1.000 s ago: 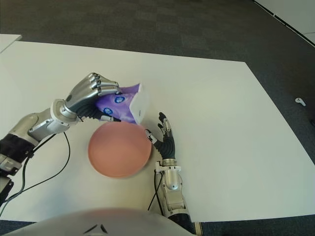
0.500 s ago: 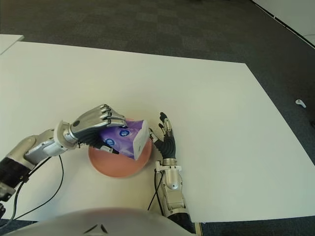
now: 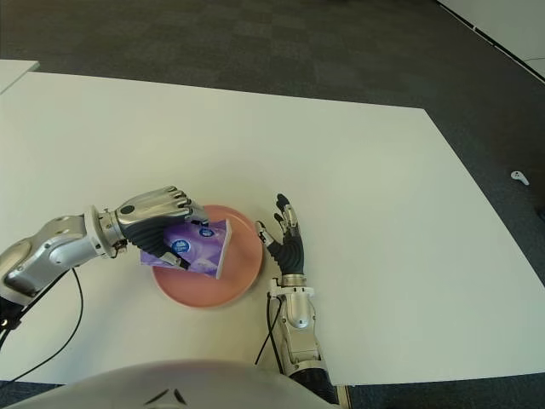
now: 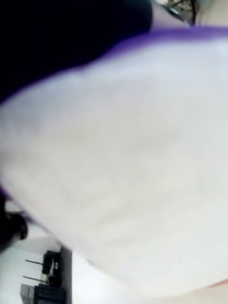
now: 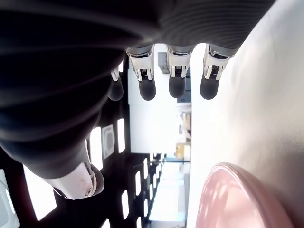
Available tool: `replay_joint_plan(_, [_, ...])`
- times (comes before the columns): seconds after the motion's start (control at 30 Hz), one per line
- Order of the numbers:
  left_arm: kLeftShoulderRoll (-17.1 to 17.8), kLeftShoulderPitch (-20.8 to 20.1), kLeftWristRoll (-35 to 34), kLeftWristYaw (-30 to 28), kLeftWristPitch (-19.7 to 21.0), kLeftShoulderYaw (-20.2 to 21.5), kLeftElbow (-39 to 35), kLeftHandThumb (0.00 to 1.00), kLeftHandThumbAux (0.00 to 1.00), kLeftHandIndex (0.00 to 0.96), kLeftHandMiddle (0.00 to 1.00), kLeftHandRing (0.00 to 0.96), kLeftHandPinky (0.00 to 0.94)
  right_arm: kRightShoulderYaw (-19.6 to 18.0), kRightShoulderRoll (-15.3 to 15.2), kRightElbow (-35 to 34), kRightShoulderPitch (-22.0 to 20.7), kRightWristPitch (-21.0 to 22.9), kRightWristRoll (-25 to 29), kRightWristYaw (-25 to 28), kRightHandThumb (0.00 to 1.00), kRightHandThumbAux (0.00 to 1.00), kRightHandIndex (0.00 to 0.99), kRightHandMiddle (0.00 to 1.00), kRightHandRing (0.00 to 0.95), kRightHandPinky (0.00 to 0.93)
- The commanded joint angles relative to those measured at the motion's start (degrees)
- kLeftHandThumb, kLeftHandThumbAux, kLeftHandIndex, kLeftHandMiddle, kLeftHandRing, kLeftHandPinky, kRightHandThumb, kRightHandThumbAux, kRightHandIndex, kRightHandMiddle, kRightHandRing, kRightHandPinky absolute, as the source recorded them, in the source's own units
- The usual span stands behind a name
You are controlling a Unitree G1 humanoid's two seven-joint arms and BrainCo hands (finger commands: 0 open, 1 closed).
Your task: Put the tissue paper into the plate.
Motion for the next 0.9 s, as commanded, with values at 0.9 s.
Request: replay_joint_plan(0.9, [-3.62, 0.24, 19.58, 13.61, -7.80, -2.98, 6.68, 0.748, 0.699, 0.441, 0.853, 0.856, 0.860, -0.78, -0.81, 12.97, 3.97, -0.77, -0.33, 0.47, 0.000, 0.714, 0.000, 0.000, 0.000, 0.000])
